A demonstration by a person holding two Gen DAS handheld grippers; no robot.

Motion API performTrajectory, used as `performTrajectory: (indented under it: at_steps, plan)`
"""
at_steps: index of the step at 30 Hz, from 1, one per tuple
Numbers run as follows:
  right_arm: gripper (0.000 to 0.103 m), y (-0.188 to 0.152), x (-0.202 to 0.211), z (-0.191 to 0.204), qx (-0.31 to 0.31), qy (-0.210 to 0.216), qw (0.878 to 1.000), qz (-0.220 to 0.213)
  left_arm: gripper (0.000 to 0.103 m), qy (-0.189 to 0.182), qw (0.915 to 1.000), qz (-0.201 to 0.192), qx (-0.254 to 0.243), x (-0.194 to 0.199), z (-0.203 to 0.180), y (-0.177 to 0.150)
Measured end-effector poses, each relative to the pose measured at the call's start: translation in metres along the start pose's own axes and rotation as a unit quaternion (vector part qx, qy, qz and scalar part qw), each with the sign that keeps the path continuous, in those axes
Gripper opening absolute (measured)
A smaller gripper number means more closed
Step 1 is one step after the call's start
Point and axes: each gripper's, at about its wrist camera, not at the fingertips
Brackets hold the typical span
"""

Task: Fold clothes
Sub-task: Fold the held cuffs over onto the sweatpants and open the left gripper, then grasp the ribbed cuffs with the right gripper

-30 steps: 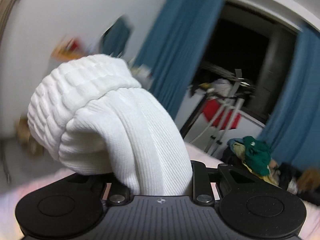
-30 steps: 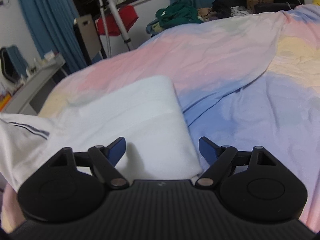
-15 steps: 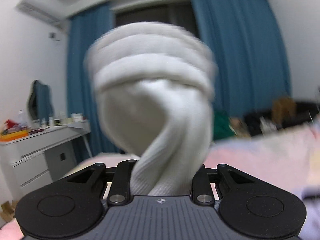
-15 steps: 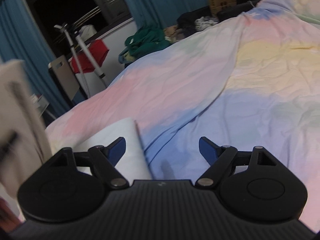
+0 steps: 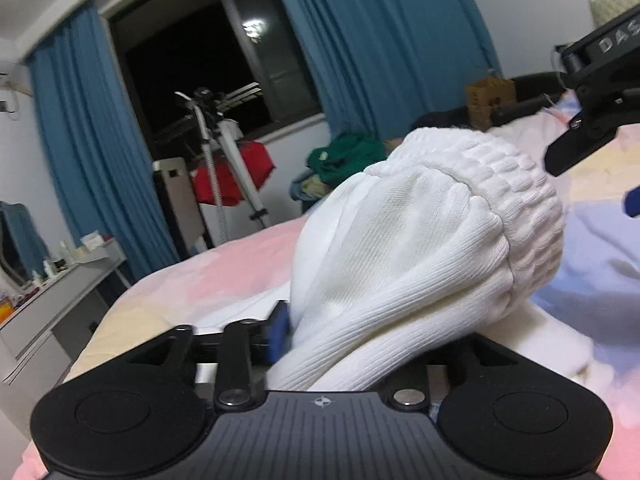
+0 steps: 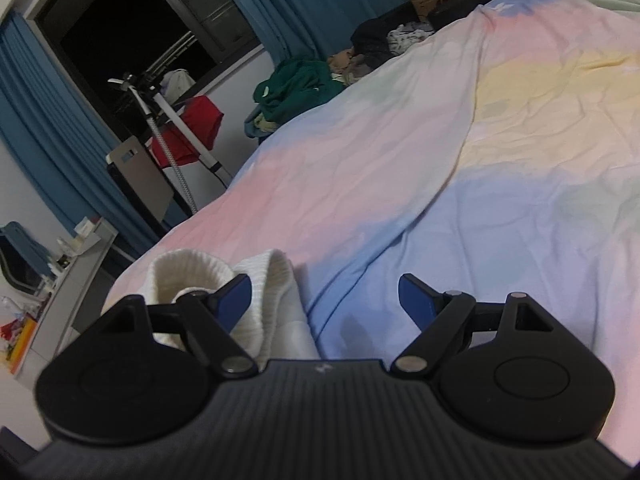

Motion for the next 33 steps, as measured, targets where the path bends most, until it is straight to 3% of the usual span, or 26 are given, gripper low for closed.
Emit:
performTrajectory:
  at_steps: [1,4,7,10,14,19,23,25,31,33]
  plan:
    - [0.082,-0.001,0.0,0.001,0.001,0.002,1.0,0.0,0.069,-0.006,0.9999,0.011,-0.003,0.002,0.003,0.001]
    - [0.082,-0.001,0.002,0.003,-0.002,0.016,1.0,-0.001,0.077,-0.034,0.9987,0.039,-0.002,0.03,0.068,-0.044]
    - [0.082,-0.003,0.005,0.005,-0.004,0.035,0.999,-0.005,0.085,-0.034,0.9981,0.049,-0.016,0.047,0.096,-0.059]
    - [0.082,-0.005,0.006,0.007,-0.007,0.053,0.999,-0.009,0.086,-0.028,0.997,0.072,-0.004,0.058,0.124,-0.07]
    - [0.082,-0.008,0.006,0.006,-0.022,0.066,0.998,-0.01,0.087,-0.016,0.9935,0.099,0.053,0.079,0.157,-0.089]
    - [0.084,-0.014,0.007,0.001,-0.048,0.08,0.996,-0.011,0.087,-0.006,0.9825,0.14,0.122,0.07,0.19,-0.089]
    - [0.084,-0.019,0.011,0.007,-0.048,0.088,0.995,-0.02,0.087,0.029,0.9791,0.149,0.136,0.047,0.203,-0.084]
    - [0.084,-0.02,0.014,0.011,-0.049,0.1,0.993,-0.025,0.086,0.038,0.9713,0.174,0.158,0.04,0.204,-0.09]
    - [0.084,-0.025,0.014,0.016,-0.056,0.135,0.989,-0.015,0.086,0.033,0.9288,0.237,0.283,0.022,0.254,-0.111]
    - [0.084,-0.027,0.01,0.017,-0.06,0.141,0.988,0.001,0.086,0.032,0.9254,0.238,0.293,0.025,0.262,-0.111]
Point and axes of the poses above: each gripper's, at about its wrist camera, not at the fingertips, and x roughly against the way its jaws point, z to its left, y to its top, and after that the axes turned 9 degrees about y, right-handed
